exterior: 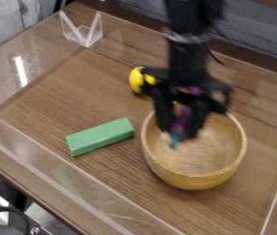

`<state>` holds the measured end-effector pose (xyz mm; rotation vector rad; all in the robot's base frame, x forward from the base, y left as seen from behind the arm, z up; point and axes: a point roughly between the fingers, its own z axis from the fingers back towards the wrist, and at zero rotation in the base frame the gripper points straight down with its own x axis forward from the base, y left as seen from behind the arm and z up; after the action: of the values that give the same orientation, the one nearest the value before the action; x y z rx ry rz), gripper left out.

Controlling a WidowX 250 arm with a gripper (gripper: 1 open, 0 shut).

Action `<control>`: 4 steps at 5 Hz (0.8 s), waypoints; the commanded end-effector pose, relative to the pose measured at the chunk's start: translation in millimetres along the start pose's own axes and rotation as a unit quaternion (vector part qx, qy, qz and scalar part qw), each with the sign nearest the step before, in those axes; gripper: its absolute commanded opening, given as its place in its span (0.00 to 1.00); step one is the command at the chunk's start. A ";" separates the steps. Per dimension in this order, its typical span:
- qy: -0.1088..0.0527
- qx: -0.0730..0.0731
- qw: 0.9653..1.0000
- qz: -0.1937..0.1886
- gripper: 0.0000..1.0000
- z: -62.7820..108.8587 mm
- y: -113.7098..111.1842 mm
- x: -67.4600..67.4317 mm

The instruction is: Put the purple eggplant in the brown bowl

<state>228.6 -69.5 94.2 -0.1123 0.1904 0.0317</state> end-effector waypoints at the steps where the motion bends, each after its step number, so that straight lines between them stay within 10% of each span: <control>1: -0.014 0.001 1.000 -0.002 0.00 -8.2 -12.1 0.1; 4: -0.024 -0.001 1.000 0.020 0.00 -4.2 12.9 21.3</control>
<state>238.3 -58.3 72.7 -0.0997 0.1986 0.0689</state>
